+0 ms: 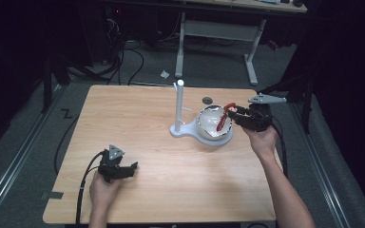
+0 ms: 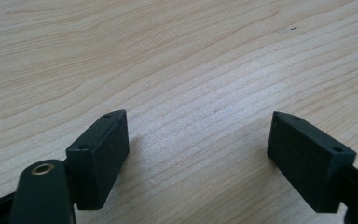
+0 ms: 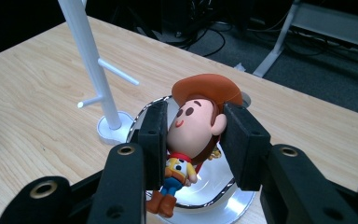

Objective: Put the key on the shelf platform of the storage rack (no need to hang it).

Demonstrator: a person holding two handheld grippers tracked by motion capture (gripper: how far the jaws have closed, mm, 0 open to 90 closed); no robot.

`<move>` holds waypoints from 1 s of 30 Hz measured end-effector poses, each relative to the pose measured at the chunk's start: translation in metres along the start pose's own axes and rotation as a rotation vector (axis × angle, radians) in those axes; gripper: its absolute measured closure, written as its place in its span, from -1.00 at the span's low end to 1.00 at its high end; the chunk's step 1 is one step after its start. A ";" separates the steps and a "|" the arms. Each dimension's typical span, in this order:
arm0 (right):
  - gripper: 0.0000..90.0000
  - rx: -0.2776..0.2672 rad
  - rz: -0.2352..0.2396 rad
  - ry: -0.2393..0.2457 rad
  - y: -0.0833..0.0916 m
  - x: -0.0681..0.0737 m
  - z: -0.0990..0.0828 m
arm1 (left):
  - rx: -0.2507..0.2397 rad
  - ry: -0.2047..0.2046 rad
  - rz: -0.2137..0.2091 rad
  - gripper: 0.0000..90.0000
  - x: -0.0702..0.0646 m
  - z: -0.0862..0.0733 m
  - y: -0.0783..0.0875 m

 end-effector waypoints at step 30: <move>0.39 0.074 0.050 -0.005 -0.040 0.014 -0.014 | 0.000 0.000 0.000 -0.54 0.000 0.000 0.000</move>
Point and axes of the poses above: each handheld gripper's, and its own axes: y roughly backward along the jaws, z roughly out of its top, x roughly to its left, the point moved 8 cm from there along -y, roughly forward along the jaws, and after that the axes turned 7 degrees about x, right-handed, at the moved point
